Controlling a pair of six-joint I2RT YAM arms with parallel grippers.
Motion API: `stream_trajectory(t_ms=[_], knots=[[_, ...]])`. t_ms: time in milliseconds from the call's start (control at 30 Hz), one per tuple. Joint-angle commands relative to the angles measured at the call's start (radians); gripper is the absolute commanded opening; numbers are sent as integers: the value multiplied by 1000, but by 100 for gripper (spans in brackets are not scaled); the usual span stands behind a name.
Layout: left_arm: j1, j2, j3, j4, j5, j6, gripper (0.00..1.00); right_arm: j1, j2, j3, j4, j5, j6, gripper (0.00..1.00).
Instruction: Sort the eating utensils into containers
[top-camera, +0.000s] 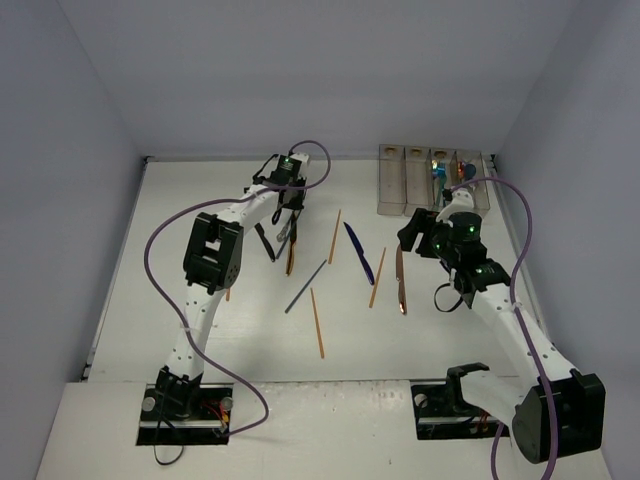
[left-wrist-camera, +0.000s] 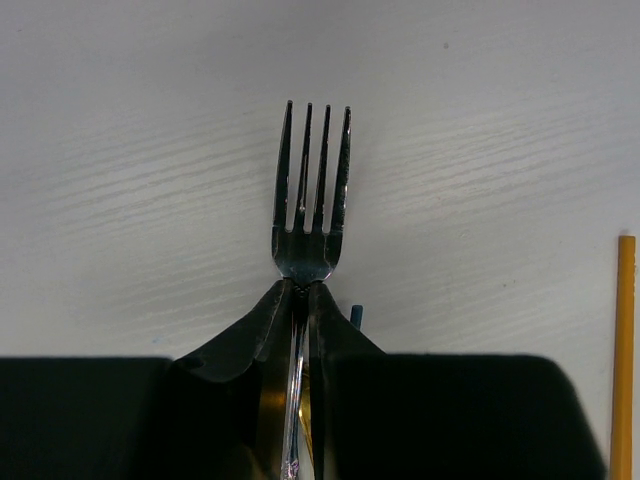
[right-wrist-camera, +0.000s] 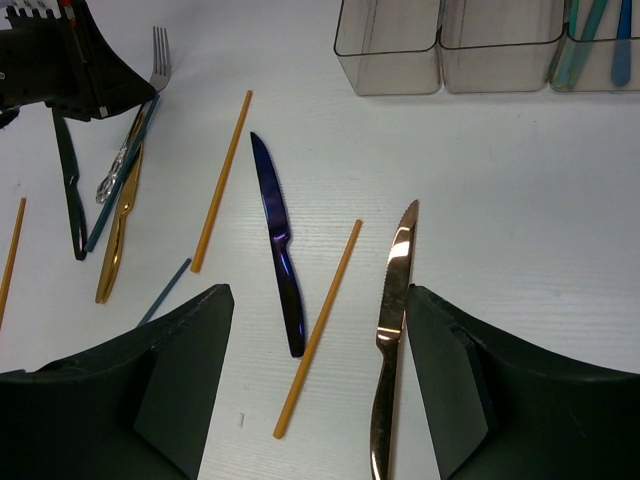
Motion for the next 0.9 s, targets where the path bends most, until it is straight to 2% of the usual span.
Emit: stream_trajectory(t_ms=[0, 333, 567, 867], knots=[[27, -96, 12, -40, -27, -1, 0, 12, 3, 26, 65, -3, 10, 67], [29, -252, 12, -18, -28, -76, 0, 65, 17, 69, 68, -14, -7, 68], [35, -332, -32, 7, 24, -211, 0, 202, 82, 141, 107, 11, -18, 68], [32, -502, -246, 182, 151, -471, 0, 386, 257, 233, 277, 13, -55, 71]])
